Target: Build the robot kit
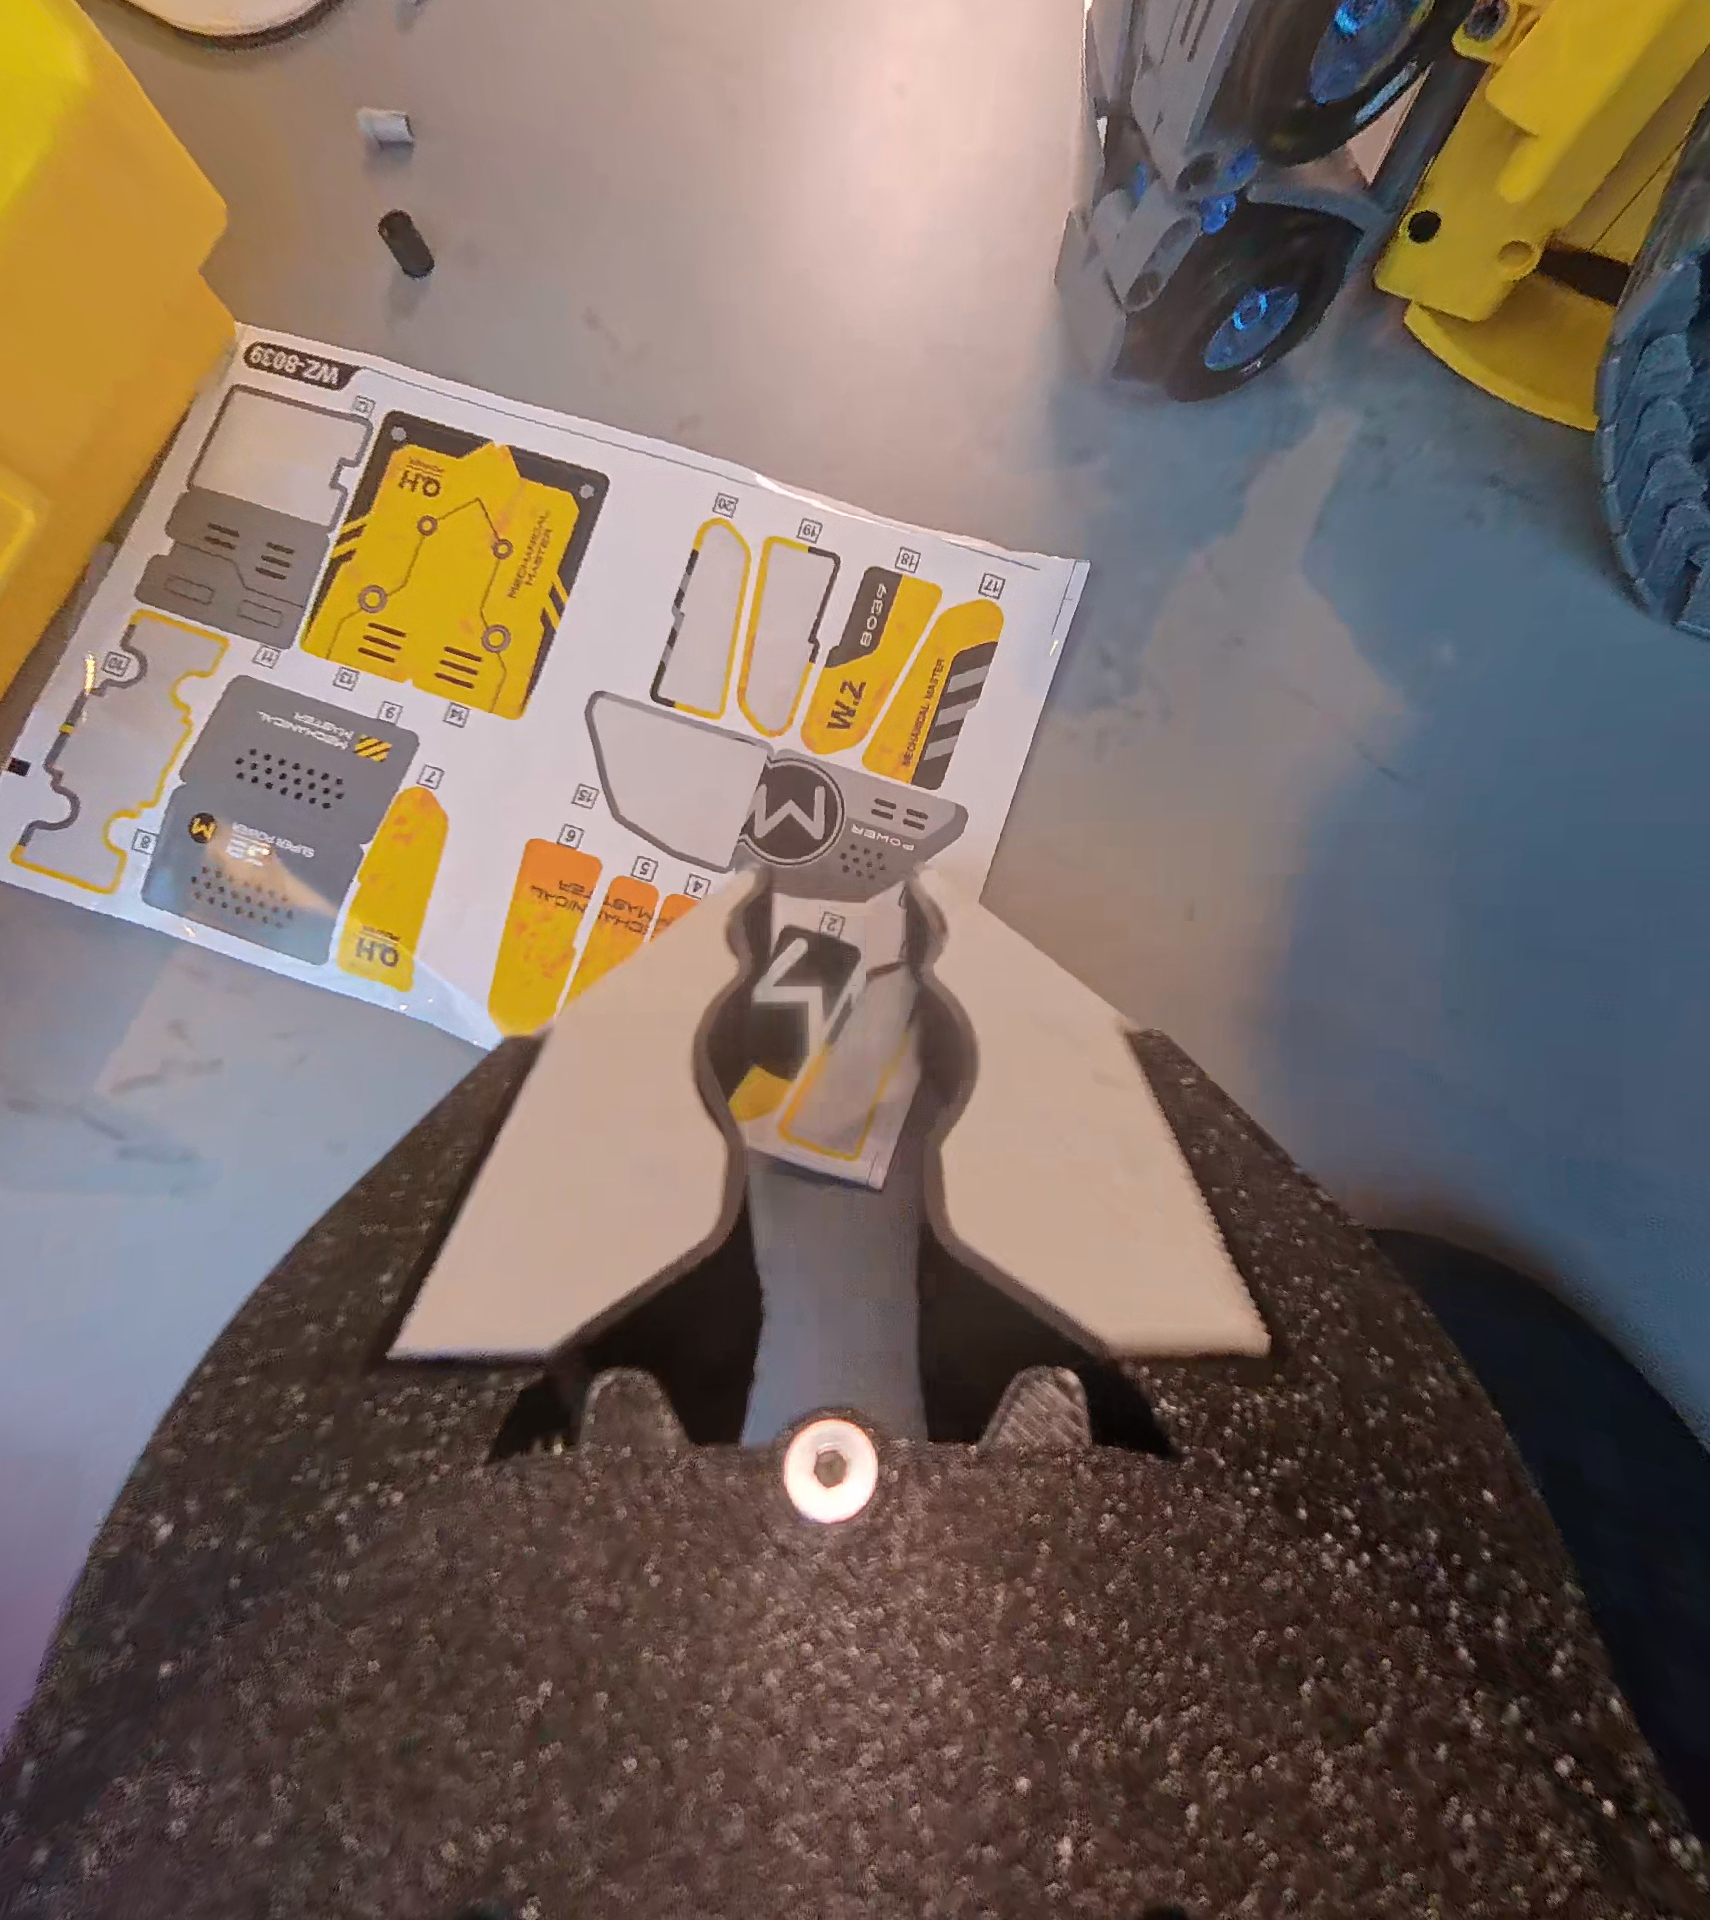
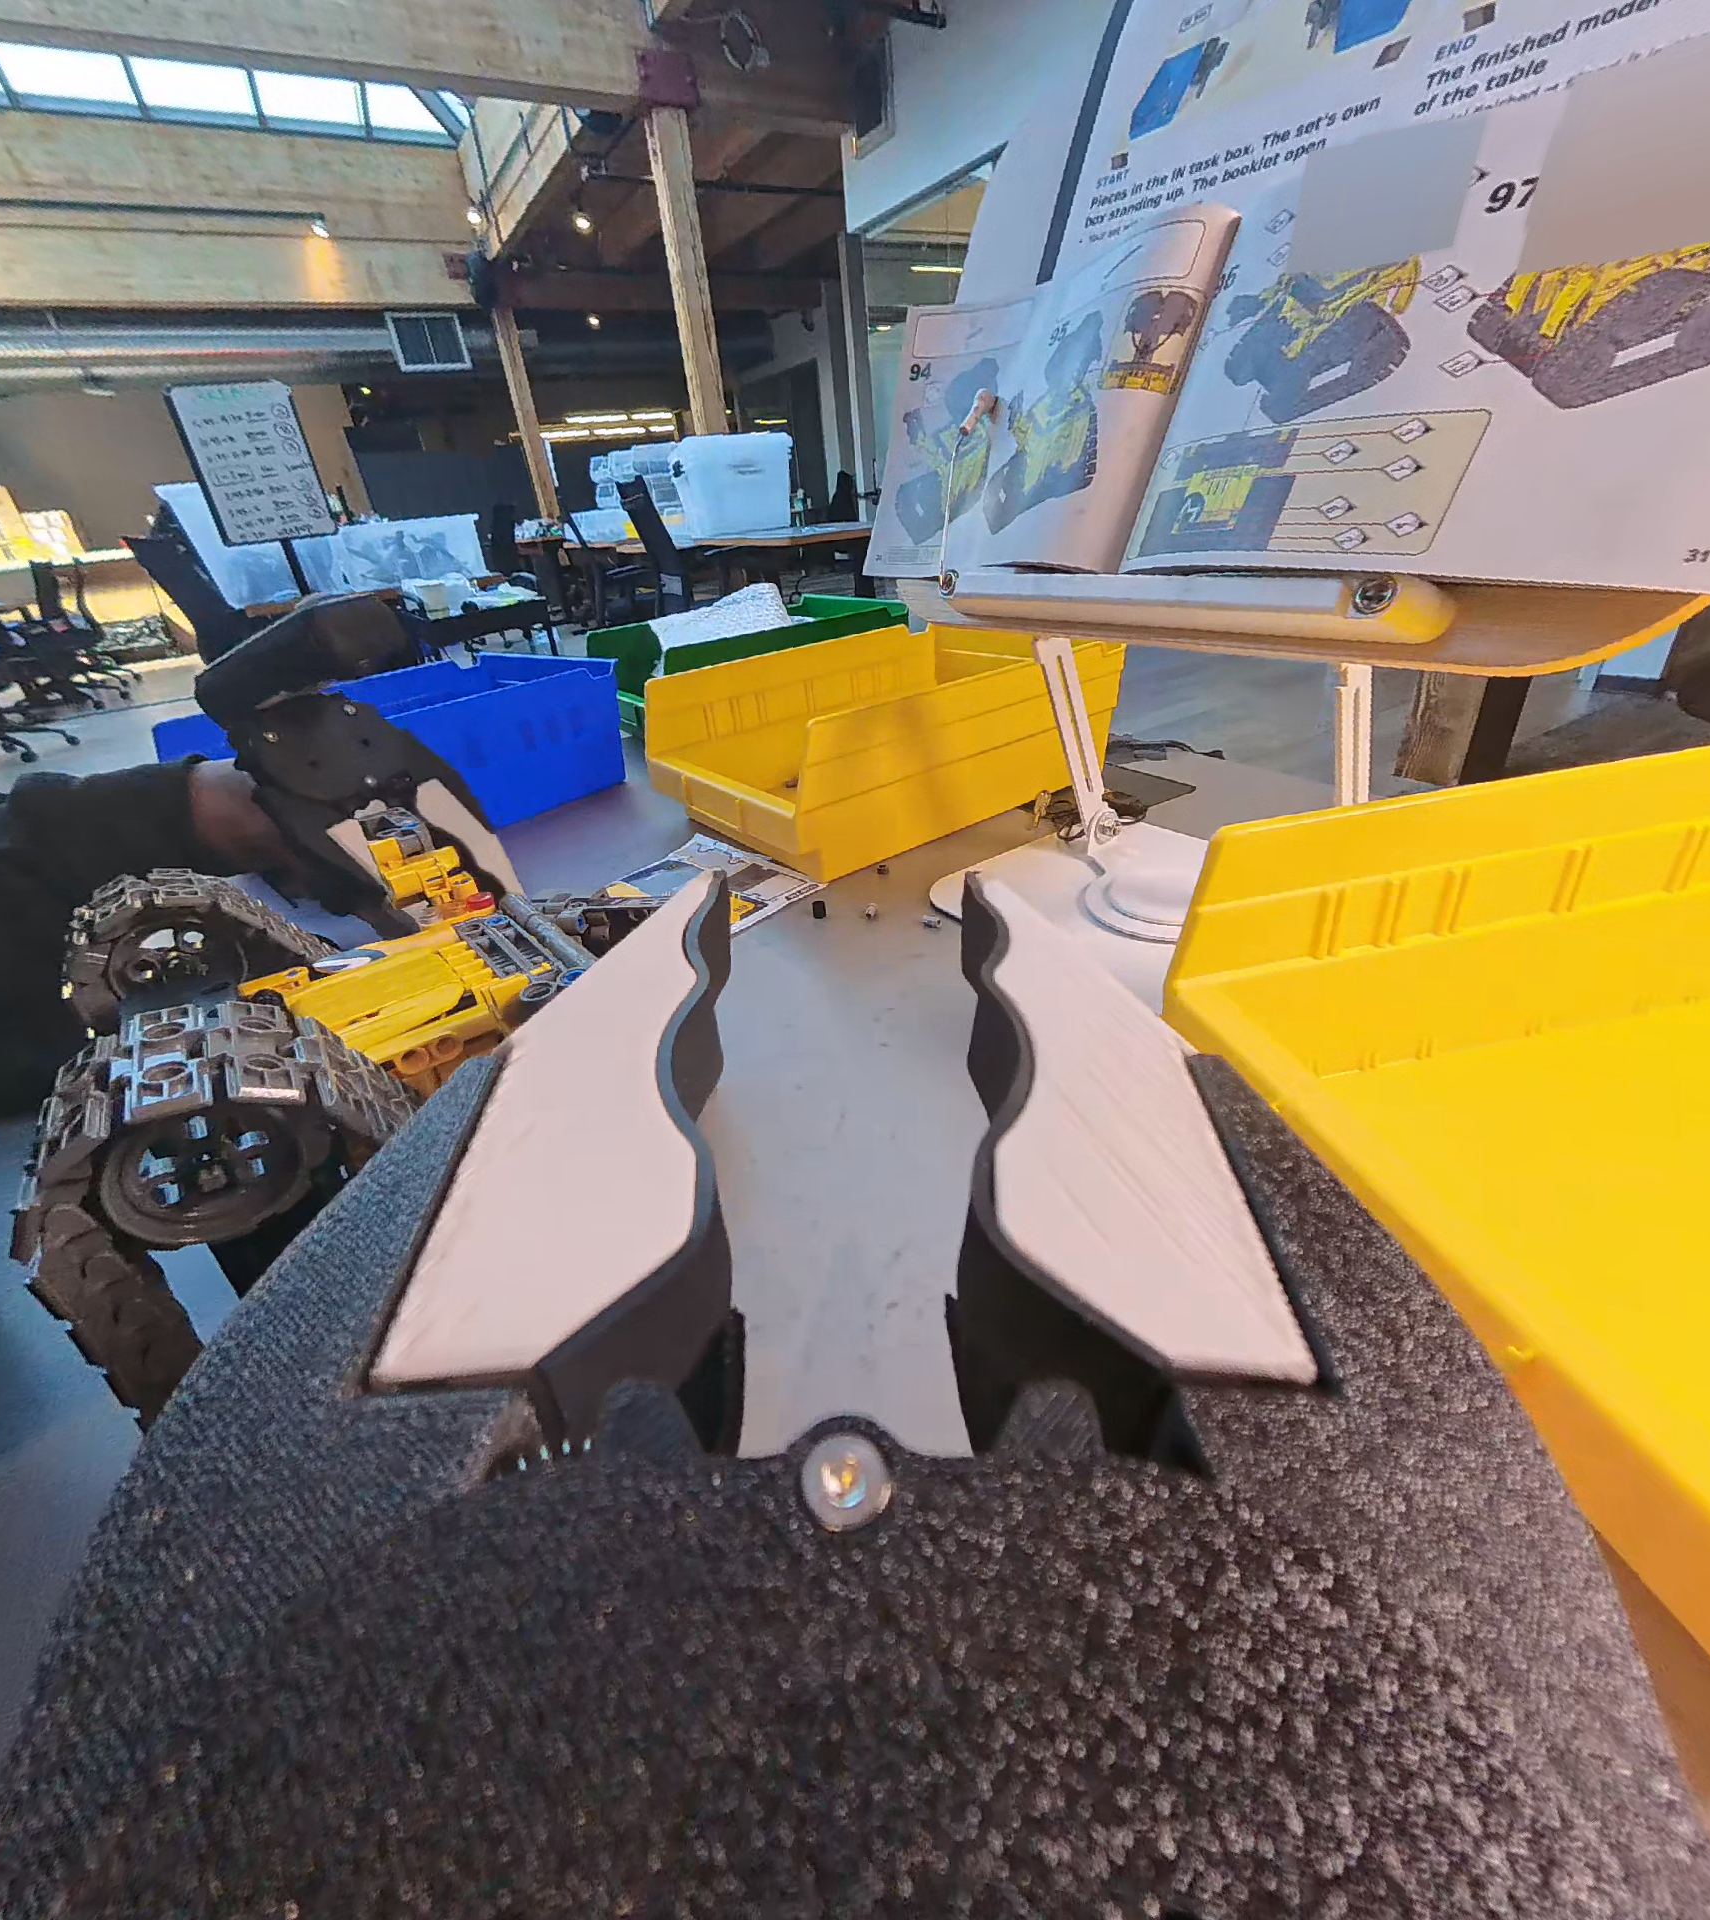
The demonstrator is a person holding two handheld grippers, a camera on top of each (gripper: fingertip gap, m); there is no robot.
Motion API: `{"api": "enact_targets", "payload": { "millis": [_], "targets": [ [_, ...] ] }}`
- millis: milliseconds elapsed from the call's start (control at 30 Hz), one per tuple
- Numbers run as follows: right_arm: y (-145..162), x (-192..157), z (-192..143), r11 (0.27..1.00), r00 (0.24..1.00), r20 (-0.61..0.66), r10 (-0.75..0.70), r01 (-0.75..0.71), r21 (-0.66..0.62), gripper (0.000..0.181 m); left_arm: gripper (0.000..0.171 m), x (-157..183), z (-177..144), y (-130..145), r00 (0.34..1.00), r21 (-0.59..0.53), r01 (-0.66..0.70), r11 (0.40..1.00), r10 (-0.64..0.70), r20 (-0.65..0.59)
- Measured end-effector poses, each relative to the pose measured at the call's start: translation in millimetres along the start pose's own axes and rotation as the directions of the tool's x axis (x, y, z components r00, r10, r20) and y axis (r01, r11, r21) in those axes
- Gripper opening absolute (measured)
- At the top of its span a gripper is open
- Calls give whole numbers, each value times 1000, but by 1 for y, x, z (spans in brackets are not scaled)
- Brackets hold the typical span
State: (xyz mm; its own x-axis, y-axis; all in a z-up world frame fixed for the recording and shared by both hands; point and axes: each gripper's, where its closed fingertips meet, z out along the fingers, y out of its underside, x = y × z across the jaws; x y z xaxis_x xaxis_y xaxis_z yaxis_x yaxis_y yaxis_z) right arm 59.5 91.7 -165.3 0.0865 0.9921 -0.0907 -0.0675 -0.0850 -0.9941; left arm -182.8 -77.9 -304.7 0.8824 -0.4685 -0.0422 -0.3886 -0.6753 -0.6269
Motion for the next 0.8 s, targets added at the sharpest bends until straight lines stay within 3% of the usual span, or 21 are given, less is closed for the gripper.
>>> {"api": "enact_targets", "payload": {
  "millis": [100,167,333,567,800],
  "targets": [
    [1,0,-1,1000,1000,1,0,0,-4,44,73,-7,3,0,999,12,43,999,-43,10],
    [2,0,-1,1000,1000,2,2,-2,-7,43,89,-12,7,4,997,8,72,997,-72,10],
    [9,2,0,999,1000,-1,8,-8,-35,43,82,-13,6,5,997,-14,81,997,-80,9],
    [15,3,1,998,1000,-6,2,-2,-57,42,22,-7,4,1,999,-33,53,998,-53,-1],
    [16,6,0,998,1000,-12,15,-15,-53,41,9,-11,-7,-17,997,84,22,996,-28,74]
  ]
}}
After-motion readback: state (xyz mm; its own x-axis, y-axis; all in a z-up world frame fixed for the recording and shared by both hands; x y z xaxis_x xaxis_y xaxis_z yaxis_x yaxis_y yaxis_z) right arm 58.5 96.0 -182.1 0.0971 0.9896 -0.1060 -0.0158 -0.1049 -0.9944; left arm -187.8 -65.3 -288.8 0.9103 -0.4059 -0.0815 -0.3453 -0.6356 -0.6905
